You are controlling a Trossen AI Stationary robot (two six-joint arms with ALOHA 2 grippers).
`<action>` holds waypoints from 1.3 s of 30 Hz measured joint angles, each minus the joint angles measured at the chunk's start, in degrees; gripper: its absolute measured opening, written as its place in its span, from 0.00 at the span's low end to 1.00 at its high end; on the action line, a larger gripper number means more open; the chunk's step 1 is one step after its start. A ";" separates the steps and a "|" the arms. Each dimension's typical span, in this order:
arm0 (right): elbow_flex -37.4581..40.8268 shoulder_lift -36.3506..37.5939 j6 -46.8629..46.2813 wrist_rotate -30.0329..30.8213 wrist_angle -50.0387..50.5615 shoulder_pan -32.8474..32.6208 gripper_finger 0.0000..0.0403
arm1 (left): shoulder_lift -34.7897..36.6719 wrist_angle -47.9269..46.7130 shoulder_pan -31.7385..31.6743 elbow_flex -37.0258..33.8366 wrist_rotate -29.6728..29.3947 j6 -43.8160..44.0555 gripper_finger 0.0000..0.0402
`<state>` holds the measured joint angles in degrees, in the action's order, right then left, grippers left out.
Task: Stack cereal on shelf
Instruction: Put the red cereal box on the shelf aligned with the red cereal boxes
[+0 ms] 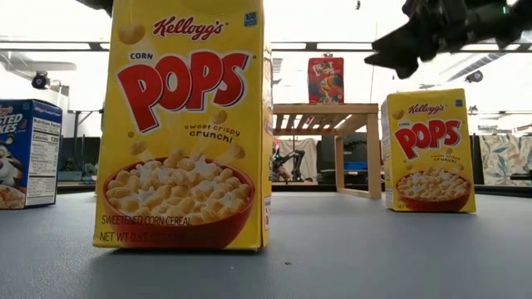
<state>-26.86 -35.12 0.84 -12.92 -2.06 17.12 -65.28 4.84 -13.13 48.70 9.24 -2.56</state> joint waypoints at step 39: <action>-29.67 -21.73 3.63 28.32 64.88 8.75 0.56 | -8.66 28.54 8.59 -7.45 -2.67 -2.08 0.54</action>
<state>-56.52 -56.85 4.47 15.40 62.81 25.88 -73.94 33.37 -4.54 41.24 6.57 -4.64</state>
